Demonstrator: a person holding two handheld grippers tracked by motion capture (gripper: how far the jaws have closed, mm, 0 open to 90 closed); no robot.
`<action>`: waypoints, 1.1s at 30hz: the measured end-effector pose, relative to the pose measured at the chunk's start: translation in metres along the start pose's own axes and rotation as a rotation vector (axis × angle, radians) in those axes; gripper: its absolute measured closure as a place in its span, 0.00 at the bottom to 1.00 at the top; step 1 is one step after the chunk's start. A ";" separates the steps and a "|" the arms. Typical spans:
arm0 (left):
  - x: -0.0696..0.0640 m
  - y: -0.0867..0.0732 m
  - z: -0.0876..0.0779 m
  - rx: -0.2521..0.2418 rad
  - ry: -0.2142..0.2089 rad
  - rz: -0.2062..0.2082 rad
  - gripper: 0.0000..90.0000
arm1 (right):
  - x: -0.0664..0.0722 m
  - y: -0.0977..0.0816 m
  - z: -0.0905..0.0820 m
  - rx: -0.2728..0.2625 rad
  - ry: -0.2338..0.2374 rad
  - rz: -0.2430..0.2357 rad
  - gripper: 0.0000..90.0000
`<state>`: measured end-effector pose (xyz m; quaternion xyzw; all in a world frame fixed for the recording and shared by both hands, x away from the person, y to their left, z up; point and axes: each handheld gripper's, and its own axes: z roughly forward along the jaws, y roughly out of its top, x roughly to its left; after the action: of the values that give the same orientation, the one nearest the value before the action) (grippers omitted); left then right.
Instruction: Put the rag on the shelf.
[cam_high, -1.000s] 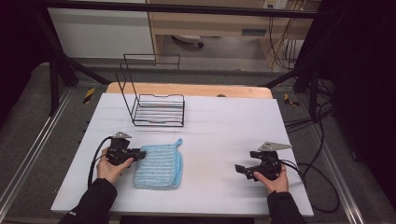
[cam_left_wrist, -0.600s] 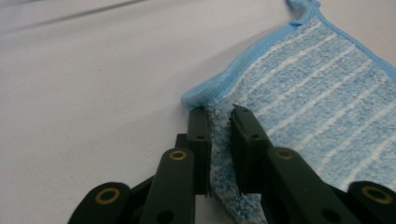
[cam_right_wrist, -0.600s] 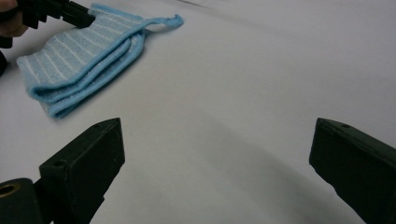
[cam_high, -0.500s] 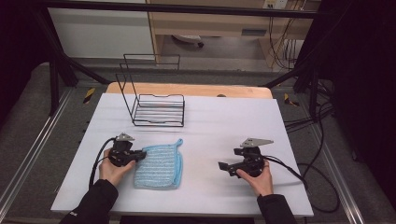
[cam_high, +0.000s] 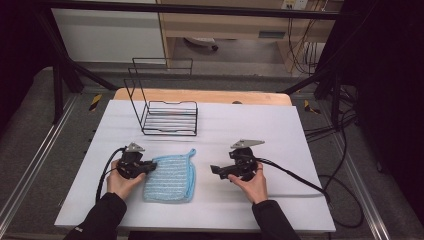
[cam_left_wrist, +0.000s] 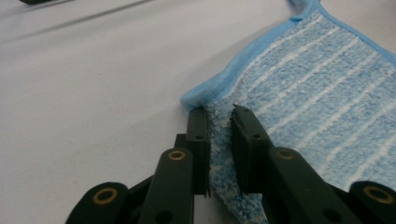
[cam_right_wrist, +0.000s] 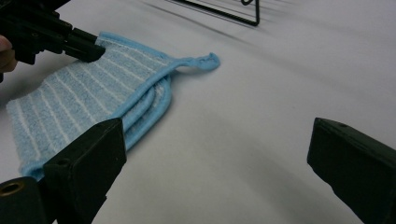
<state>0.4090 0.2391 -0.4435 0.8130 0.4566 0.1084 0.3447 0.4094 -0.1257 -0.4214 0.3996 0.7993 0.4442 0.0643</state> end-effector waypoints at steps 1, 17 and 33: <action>0.000 0.000 0.000 0.000 0.004 0.003 0.86 | 0.003 0.002 0.005 0.006 0.000 -0.010 0.06; -0.001 0.000 0.000 -0.005 0.004 0.022 0.85 | 0.034 0.024 0.067 0.059 0.013 -0.004 0.25; 0.001 -0.001 0.000 -0.007 -0.004 0.019 0.84 | 0.049 0.016 0.089 0.133 0.025 -0.023 0.56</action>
<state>0.4092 0.2398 -0.4443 0.8164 0.4478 0.1116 0.3472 0.4270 -0.0287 -0.4499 0.3882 0.8324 0.3942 0.0328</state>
